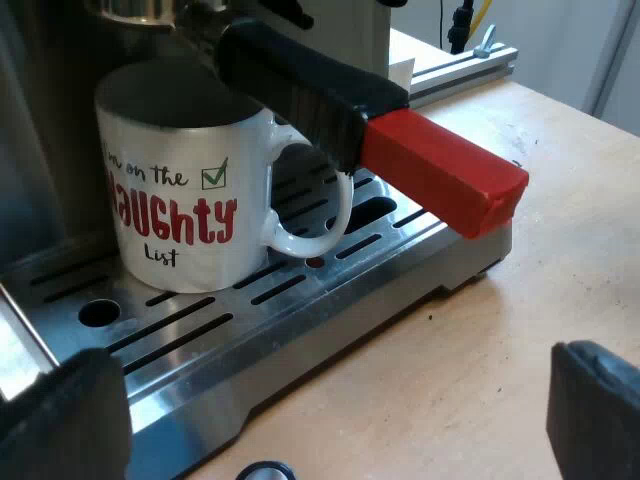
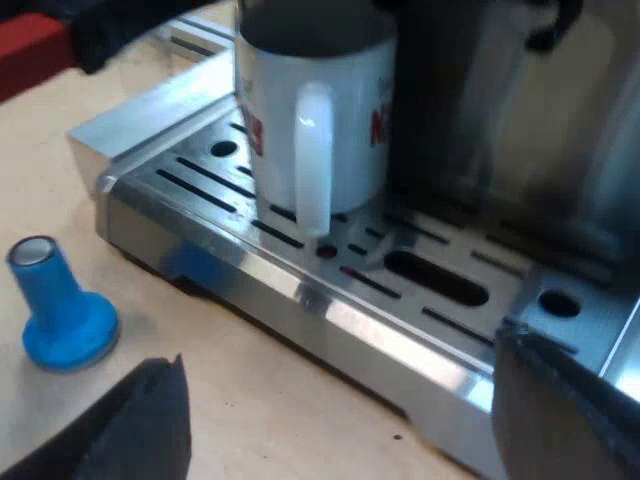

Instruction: Remove mug from coffee machine

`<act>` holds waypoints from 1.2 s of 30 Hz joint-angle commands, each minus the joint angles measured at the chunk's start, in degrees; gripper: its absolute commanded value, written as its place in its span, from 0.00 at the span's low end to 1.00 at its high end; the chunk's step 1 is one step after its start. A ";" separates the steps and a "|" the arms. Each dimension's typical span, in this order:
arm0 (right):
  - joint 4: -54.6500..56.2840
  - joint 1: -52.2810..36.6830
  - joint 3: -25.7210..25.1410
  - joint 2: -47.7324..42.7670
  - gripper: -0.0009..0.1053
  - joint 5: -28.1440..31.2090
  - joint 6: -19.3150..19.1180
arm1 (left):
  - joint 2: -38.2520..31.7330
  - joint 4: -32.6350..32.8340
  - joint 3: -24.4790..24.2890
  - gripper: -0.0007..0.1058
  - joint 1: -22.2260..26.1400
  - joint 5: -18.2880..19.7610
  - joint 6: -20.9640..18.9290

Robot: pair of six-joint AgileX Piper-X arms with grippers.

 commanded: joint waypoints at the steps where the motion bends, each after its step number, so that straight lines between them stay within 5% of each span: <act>1: -6.06 0.00 -0.17 5.20 0.62 0.71 3.81 | 0.11 -1.42 -0.27 0.81 -0.20 0.20 0.30; 20: -47.27 0.00 -1.35 39.82 0.62 1.09 3.80 | 0.11 -1.42 -0.27 0.81 -0.20 0.20 0.30; 36: -48.47 -0.15 -14.37 54.04 0.62 3.71 5.74 | 0.11 -1.42 -0.27 0.81 -0.20 0.20 0.30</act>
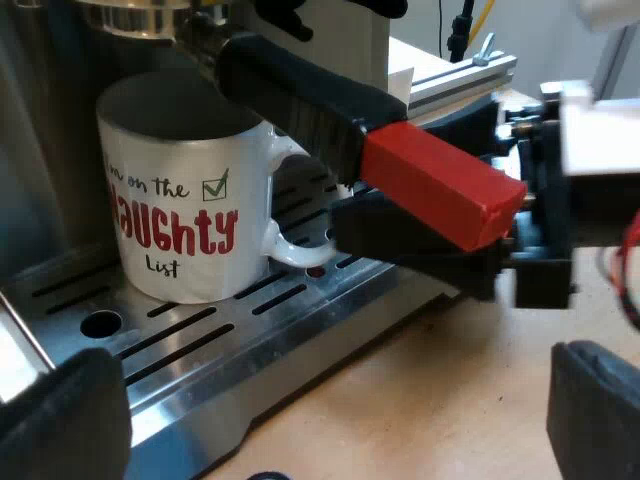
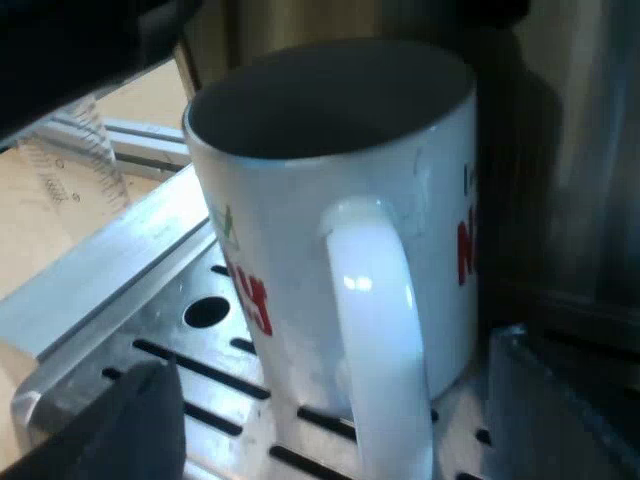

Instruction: Remove mug from coffee machine

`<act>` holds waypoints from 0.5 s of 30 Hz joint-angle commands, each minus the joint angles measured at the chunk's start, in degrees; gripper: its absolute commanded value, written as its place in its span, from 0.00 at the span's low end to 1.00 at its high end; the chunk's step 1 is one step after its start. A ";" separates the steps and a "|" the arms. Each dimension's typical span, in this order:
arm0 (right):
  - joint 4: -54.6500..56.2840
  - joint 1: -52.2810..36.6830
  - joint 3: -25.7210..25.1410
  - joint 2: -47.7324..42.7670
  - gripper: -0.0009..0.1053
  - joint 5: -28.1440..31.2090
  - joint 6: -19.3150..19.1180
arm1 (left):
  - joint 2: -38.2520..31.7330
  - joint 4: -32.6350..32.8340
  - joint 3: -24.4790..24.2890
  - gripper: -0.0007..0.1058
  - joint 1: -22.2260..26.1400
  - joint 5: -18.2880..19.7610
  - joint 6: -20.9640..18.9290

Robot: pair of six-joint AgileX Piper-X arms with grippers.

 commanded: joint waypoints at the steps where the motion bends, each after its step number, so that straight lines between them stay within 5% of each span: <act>1: -0.43 -0.36 -2.38 1.48 0.62 0.36 0.69 | 0.11 -0.62 -0.27 0.81 -0.20 0.20 0.30; 15: 9.18 -3.91 -8.62 2.84 0.61 -2.01 0.96 | 0.11 -0.62 -0.27 0.81 -0.20 0.52 0.30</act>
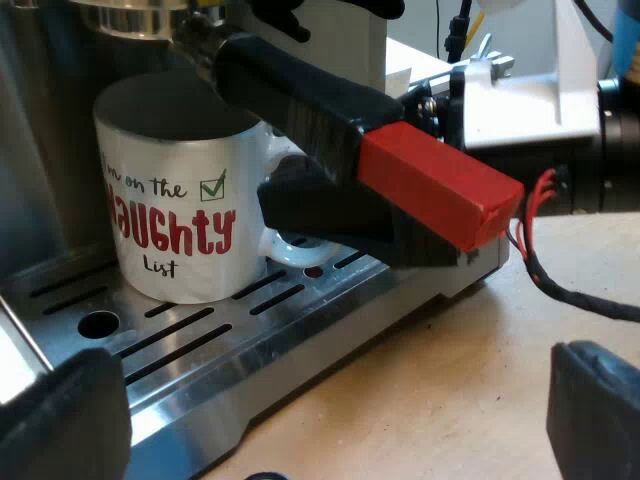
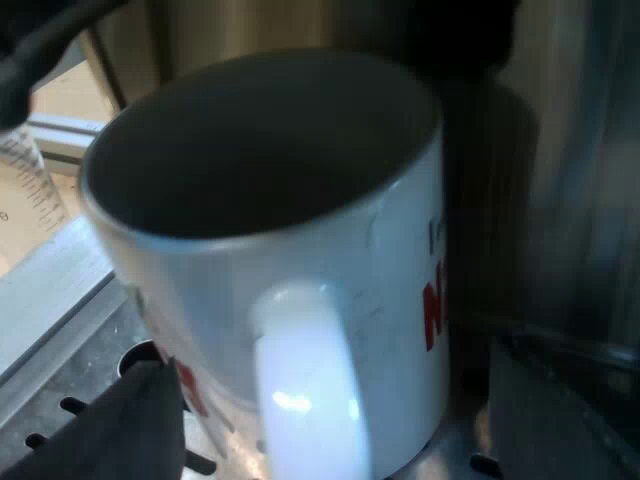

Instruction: Remove mug from coffee machine

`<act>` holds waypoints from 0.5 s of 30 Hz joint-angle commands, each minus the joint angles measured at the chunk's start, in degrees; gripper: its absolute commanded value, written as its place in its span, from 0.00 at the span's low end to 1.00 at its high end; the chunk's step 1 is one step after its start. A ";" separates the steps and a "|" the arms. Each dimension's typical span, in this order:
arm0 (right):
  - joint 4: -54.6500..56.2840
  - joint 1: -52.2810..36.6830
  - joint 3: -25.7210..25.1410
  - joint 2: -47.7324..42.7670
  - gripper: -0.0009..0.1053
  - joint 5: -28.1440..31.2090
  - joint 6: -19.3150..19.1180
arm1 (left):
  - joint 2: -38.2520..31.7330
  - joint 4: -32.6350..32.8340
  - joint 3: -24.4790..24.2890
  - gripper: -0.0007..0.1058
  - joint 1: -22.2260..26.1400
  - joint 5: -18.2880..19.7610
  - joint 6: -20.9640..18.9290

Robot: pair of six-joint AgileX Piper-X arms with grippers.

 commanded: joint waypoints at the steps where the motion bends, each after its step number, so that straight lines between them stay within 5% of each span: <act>1: 0.48 -1.22 -0.72 -0.03 0.61 -2.81 -0.59 | 0.11 -0.62 -0.27 0.81 -0.20 0.22 0.30; 10: 0.48 -1.84 -0.72 -0.03 0.60 -7.51 -0.93 | 0.11 -0.62 -0.27 0.81 -0.20 0.22 0.30; 15: 0.48 -1.84 -0.72 -0.03 0.45 -7.51 -0.92 | 0.11 -0.62 -0.27 0.81 -0.20 0.22 0.30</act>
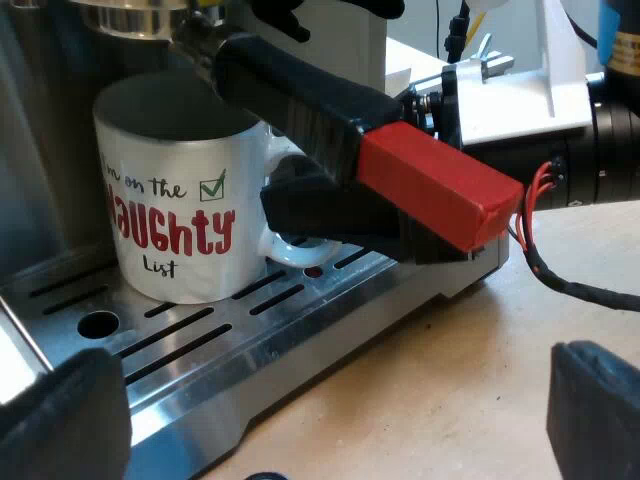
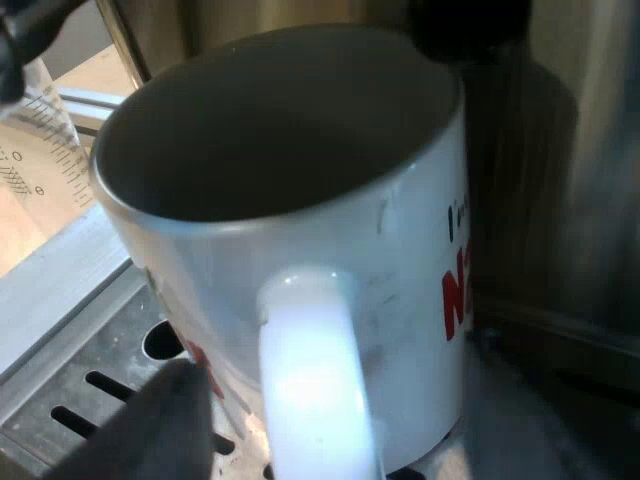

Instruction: Remove mug from coffee machine

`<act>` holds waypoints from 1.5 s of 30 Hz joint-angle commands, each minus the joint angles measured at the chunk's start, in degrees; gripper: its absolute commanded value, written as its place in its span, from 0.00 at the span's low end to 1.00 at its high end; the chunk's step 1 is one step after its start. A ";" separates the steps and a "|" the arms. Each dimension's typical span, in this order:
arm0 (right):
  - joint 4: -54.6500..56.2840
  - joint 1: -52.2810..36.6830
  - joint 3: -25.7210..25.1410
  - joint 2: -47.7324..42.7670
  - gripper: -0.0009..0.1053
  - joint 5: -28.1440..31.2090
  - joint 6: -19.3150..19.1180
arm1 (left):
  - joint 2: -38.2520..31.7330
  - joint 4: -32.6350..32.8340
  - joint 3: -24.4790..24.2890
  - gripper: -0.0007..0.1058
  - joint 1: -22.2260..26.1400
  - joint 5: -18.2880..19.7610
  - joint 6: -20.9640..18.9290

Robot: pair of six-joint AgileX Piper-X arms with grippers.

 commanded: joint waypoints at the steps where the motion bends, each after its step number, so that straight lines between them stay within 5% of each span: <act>1: -0.47 -0.22 -0.58 -0.03 0.39 -0.96 -1.03 | 0.11 -0.62 -0.27 0.81 -0.20 0.22 0.30; 10: -0.47 0.39 -0.58 -0.03 0.01 -0.55 -1.17 | 0.11 -0.62 -0.27 0.81 -0.20 0.22 0.30; 16: 2.80 1.79 -0.58 -1.43 0.01 1.92 -5.28 | 0.11 -0.62 -0.27 0.81 -0.20 0.22 0.30; 22: 9.80 3.46 -0.47 -4.66 0.01 7.70 -5.28 | 0.11 -0.67 -0.27 0.81 -0.20 0.22 0.30; 45: 29.02 4.12 7.84 -27.35 0.01 8.60 -4.54 | 0.11 -1.78 -2.07 0.81 -0.20 4.24 -0.25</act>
